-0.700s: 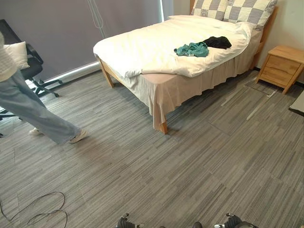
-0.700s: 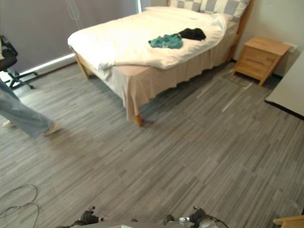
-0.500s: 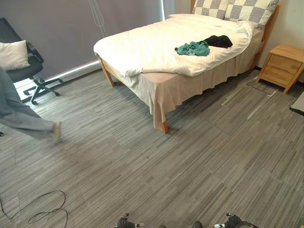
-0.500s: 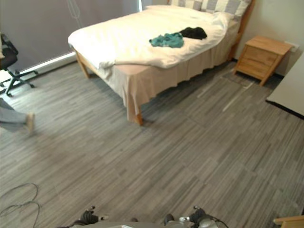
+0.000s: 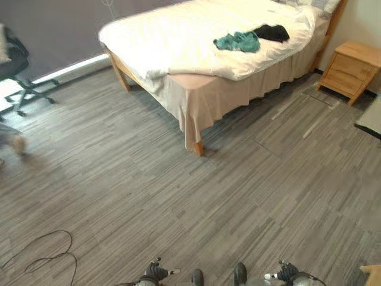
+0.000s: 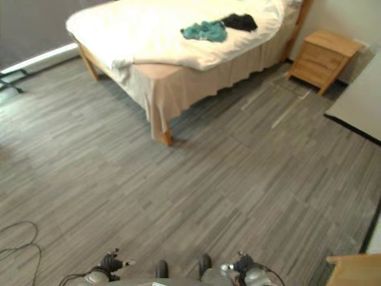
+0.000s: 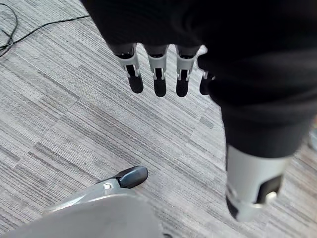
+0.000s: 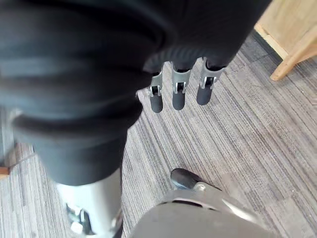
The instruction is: Tidy up the quilt and then pick up the clothes from the bed and put them into the laundry hamper.
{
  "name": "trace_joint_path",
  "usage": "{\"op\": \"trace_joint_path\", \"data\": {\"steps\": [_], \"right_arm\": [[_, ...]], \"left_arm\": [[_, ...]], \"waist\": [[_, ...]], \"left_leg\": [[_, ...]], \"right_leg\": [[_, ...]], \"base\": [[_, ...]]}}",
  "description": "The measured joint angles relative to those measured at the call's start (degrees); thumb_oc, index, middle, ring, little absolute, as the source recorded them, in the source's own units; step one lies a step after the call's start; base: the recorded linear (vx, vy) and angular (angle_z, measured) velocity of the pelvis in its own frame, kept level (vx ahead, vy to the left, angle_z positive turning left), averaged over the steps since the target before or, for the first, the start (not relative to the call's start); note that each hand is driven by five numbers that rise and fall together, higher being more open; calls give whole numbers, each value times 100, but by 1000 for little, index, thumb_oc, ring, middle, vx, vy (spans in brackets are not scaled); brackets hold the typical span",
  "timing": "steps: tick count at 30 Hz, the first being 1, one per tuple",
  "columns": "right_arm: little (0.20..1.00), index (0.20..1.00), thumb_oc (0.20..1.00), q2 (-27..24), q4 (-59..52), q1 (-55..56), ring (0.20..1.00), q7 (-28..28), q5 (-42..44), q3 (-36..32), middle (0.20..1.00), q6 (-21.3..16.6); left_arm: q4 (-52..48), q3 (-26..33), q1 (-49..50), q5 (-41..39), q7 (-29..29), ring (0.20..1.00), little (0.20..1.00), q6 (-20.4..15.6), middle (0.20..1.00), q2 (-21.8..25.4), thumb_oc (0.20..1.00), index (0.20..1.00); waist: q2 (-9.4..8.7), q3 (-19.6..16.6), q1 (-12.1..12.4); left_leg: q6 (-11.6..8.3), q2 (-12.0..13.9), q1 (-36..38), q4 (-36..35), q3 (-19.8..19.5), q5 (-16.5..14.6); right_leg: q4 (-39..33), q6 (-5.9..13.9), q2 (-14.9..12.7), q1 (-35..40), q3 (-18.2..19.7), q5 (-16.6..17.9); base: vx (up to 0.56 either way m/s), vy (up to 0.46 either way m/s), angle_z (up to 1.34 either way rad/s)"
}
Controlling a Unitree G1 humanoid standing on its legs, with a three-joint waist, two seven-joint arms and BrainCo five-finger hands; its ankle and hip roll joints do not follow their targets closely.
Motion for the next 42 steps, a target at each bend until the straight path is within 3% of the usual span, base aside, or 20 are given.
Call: {"op": "trace_joint_path", "data": {"steps": [2,4,6,10,12,14,15,17,18,19,21,24,26,30,32,35,38,40,41,42], "right_arm": [[1000,1000,1000,89,-155,-39,1000,-15,115,-127,1000,5],[1000,1000,1000,137,-216,-51,1000,-34,152,-309,1000,0],[1000,1000,1000,128,-230,-50,1000,-43,261,-318,1000,-19],[1000,1000,1000,126,-217,-83,1000,-24,426,-331,1000,-21],[1000,1000,1000,99,-206,36,1000,-16,524,-334,1000,-58],[1000,1000,1000,-142,-138,148,1000,51,542,-401,1000,-90],[1000,1000,1000,-147,-97,180,1000,57,529,-426,1000,-37],[1000,1000,1000,-162,131,183,1000,90,506,-295,1000,-10],[1000,1000,1000,-202,146,142,1000,85,504,-195,1000,5],[1000,1000,1000,-155,245,85,1000,85,503,-20,1000,12],[1000,1000,1000,-162,70,-18,1000,74,495,198,1000,11],[1000,1000,1000,-56,-132,-158,1000,70,374,549,1000,-59],[1000,1000,1000,34,-200,-107,1000,-9,380,619,1000,-8],[1000,1000,1000,96,-283,-128,1000,-107,386,570,1000,-203],[1000,1000,1000,183,-244,4,1000,-135,394,510,1000,-186],[1000,1000,1000,279,-646,115,1000,-126,451,510,1000,-225],[1000,1000,1000,268,-770,-106,1000,-117,358,587,1000,-240],[1000,1000,1000,248,-387,-456,1000,112,365,406,1000,-170],[1000,1000,1000,124,-451,-398,1000,103,405,276,1000,-256],[1000,1000,1000,77,-422,-410,1000,125,405,155,1000,-242]], "left_arm": [[9,-4,-117,-6,4,1000,1000,-8,1000,31,1000,1000],[-15,-67,-169,-22,-5,1000,1000,-7,1000,26,1000,1000],[-16,-68,-188,-143,-5,1000,1000,-3,1000,14,1000,1000],[274,-91,-184,-153,-25,1000,1000,-34,1000,-25,1000,1000],[397,-58,-34,-118,-39,1000,1000,-37,1000,-18,1000,1000],[595,11,190,-77,-67,1000,1000,-43,1000,-204,1000,1000],[611,8,247,-72,-83,1000,1000,-8,1000,-219,1000,1000],[481,88,245,-103,-82,1000,1000,-103,1000,-196,1000,1000],[131,115,194,-120,-20,1000,1000,-85,1000,-180,1000,1000],[-5,80,106,-167,-1,1000,1000,-207,1000,-119,1000,1000],[-92,-89,-103,-171,56,1000,1000,-163,1000,-149,1000,1000],[-660,-486,-457,-108,176,1000,1000,-368,1000,-237,1000,1000],[-796,-657,-587,-43,221,1000,1000,-431,1000,-367,1000,1000],[-258,-653,-264,154,208,1000,1000,-227,1000,-435,1000,1000],[165,-41,-207,53,196,1000,1000,-163,1000,-366,1000,1000],[259,-333,-220,137,170,1000,1000,-77,1000,-17,1000,1000],[238,-667,-452,346,166,1000,1000,-92,1000,48,1000,1000],[310,-614,-603,418,130,1000,1000,-77,1000,-2,1000,1000],[390,-556,-605,493,129,1000,1000,-88,1000,16,1000,1000],[411,-489,-619,528,137,1000,1000,-98,1000,27,1000,1000]], "waist": [[-125,53,-192],[-180,63,-246],[-162,74,-340],[-138,32,-582],[-90,4,-693],[390,-93,-873],[441,-121,-841],[284,-193,-613],[177,-135,-473],[78,-126,-214],[47,-109,-221],[-135,-49,-55],[-68,-38,26],[-122,-103,84],[-50,-167,96],[-235,-66,-132],[-129,86,-219],[-54,159,-161],[-78,123,-178],[-169,143,-131]], "left_leg": [[94,-6,109,5,28,-129],[103,-6,241,5,158,-228],[78,-9,290,8,161,-288],[-105,-31,414,14,115,-534],[-339,92,666,22,45,-770],[-529,689,995,164,-106,-1105],[-739,771,985,554,-105,-1014],[-986,892,15,3083,-220,-1013],[-866,868,-939,4834,-658,-86],[-930,734,-1331,5568,-759,52],[-791,652,-1784,5782,-816,-218],[-685,403,-2268,4526,-155,-414],[-506,343,-2132,2262,490,-280],[-65,244,-1993,1408,1772,280],[599,162,-1492,1197,1409,382],[716,-220,-863,733,1134,349],[564,-614,-320,198,456,221],[423,-725,12,28,-25,-14],[375,-707,140,21,150,-156],[450,-809,244,50,67,-173]], "right_leg": [[869,472,-334,-468,-331,-440],[1052,504,-799,-734,-921,-476],[463,507,-862,-779,-905,-474],[-1873,539,-892,-559,-435,-434],[-2029,529,-872,-411,-222,-354],[-1279,392,-352,-356,-182,-92],[-1214,301,-205,-236,-233,-18],[-1293,-95,-112,162,-286,38],[-1577,-279,-10,412,-294,4],[-1818,-495,-123,657,-374,486],[-2128,-774,-25,1148,-353,208],[-2305,-818,-115,1593,-350,97],[-2327,-690,-56,1909,-726,-210],[-2304,-371,121,2626,-850,-792],[-291,44,47,2240,-1004,-1466],[3121,619,-783,738,-876,-939],[1977,371,-1017,-118,-1021,-1349],[-26,328,-932,-83,-813,-1240],[-1633,485,-1017,144,-279,-794],[-2117,598,-1280,128,101,-313]], "base": [[406,25,-10],[522,-36,-20],[485,-79,-15],[596,-122,4],[721,-181,20],[696,-263,45],[644,-412,33],[336,-315,-12],[498,-180,-70],[545,-87,-84],[458,-31,-53],[659,156,-24],[584,123,11],[440,105,4],[449,223,16],[507,85,64],[433,-163,126],[497,-315,142],[468,-453,187],[467,-452,175]]}}
